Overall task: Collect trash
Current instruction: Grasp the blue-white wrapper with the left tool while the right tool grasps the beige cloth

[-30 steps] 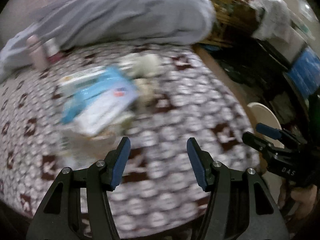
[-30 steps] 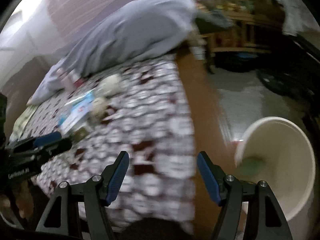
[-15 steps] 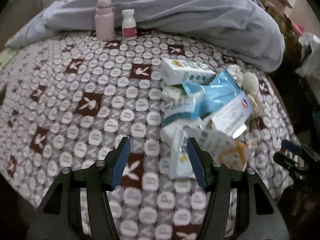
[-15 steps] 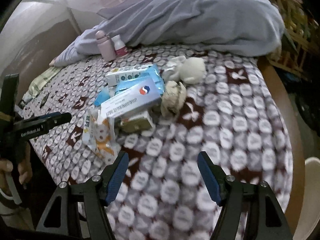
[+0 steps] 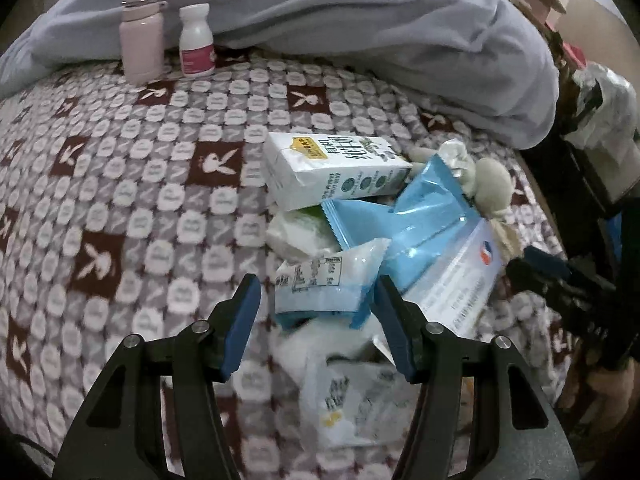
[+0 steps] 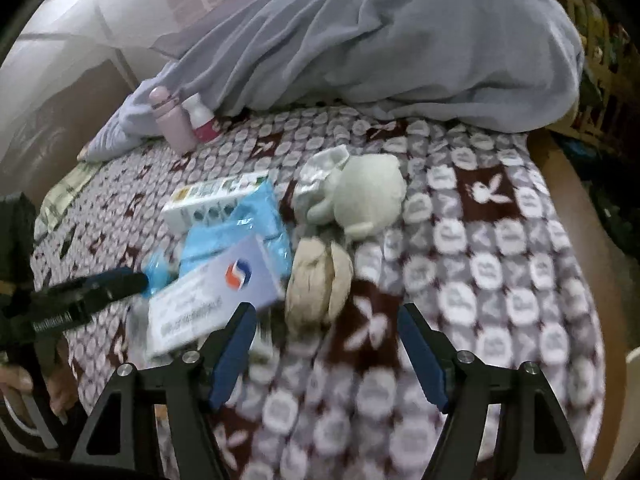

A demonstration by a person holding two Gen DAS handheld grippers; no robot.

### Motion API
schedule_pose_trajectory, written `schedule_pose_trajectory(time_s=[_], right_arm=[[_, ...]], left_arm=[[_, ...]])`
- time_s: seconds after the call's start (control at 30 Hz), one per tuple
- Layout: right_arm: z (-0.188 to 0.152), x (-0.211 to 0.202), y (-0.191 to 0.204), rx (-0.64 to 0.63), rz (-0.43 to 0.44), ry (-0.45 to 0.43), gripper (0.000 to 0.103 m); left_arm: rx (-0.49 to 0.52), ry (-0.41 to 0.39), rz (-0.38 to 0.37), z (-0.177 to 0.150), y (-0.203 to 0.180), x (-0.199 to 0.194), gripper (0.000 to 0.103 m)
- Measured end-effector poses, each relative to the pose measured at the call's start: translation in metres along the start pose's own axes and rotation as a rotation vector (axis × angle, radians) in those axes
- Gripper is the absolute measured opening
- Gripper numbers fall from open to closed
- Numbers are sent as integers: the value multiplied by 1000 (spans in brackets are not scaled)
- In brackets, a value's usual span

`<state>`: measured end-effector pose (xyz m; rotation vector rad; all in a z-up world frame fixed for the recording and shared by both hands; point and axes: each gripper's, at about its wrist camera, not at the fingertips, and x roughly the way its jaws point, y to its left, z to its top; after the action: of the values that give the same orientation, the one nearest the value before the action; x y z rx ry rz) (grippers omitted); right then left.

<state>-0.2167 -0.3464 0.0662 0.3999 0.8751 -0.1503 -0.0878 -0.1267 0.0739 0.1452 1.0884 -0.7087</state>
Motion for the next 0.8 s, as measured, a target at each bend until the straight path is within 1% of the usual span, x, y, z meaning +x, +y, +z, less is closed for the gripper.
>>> schedule_pose_trajectory(time_s=[0.03, 0.07, 0.13, 0.17, 0.23, 0.27, 0.33, 0.4, 0.47, 0.57, 0.63, 0.73, 0.8], right_arm=[[3, 6, -1, 1, 9, 8, 61], [6, 12, -2, 9, 19, 16, 53], [8, 21, -4, 30, 43, 20, 45], [9, 22, -4, 39, 51, 16, 37], [10, 24, -5, 61, 70, 4, 31], [10, 24, -4, 64, 74, 3, 27], [8, 17, -1, 43, 53, -19, 24], [6, 5, 1, 16, 27, -45, 22], [4, -9, 0, 10, 28, -67, 22], [0, -33, -1, 4, 27, -103, 22], [-3, -46, 0, 0, 37, -114, 22], [-12, -62, 2, -7, 49, -123, 22], [-18, -72, 2, -2, 62, -128, 22]], left_arm=[[4, 5, -13, 1, 1, 3, 58], [11, 17, -25, 2, 1, 8, 58], [24, 30, -26, 2, 1, 15, 57], [30, 40, -21, 3, 2, 19, 57], [12, 40, -29, 4, 6, 22, 40], [-1, 42, -36, 5, 8, 21, 39], [-27, 39, -68, 6, 13, 15, 31], [-33, 23, -71, 7, 17, 4, 29], [-38, 3, -63, 7, 22, -10, 29], [-61, -14, -78, 6, 29, -29, 29], [-70, -32, -73, 4, 31, -44, 29], [-69, -48, -94, 1, 26, -62, 29], [-51, -55, -99, -2, 15, -72, 29]])
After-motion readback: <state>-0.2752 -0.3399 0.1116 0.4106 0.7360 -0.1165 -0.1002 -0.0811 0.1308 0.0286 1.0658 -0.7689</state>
